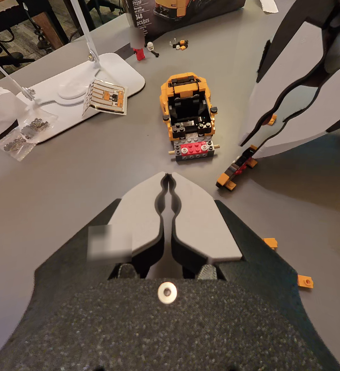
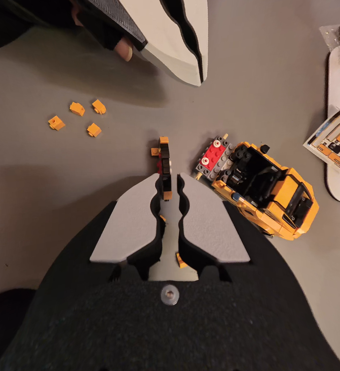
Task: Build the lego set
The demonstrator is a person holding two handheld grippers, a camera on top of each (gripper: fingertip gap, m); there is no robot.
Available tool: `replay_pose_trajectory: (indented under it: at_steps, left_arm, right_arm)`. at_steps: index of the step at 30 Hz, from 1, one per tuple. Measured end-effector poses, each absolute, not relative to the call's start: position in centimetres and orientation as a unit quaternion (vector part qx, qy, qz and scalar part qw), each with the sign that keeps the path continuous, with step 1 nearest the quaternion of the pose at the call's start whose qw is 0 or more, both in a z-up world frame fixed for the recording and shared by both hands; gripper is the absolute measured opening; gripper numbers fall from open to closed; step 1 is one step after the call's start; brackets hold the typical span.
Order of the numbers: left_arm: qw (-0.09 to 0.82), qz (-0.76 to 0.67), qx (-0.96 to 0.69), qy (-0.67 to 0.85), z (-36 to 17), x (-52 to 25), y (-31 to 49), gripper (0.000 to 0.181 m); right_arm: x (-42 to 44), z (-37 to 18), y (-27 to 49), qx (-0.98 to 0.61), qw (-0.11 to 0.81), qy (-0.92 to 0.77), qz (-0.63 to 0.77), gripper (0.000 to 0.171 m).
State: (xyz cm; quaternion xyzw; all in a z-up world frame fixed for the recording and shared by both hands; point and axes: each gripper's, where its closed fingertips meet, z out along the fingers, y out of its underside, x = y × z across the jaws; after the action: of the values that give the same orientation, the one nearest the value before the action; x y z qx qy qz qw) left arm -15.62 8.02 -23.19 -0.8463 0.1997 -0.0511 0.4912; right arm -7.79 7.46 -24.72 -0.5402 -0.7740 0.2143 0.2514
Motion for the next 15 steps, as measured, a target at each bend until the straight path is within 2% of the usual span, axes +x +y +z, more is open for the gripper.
replay_pose_trajectory:
  at_steps: [5, 15]
  left_arm:
    - [0.492, -0.063, -0.847, 0.192, -22.9, -15.5, 7.9, 0.0]
    - [0.54, -0.04, -0.822, 0.175, -21.1, -16.7, 8.4, 0.0]
  right_arm:
    - [-8.0, -22.3, 7.7, -0.553, 0.3, -0.733, 0.259, 0.021]
    - [-4.9, -14.6, 13.4, -0.621, 0.561, -0.448, 0.316, 0.023]
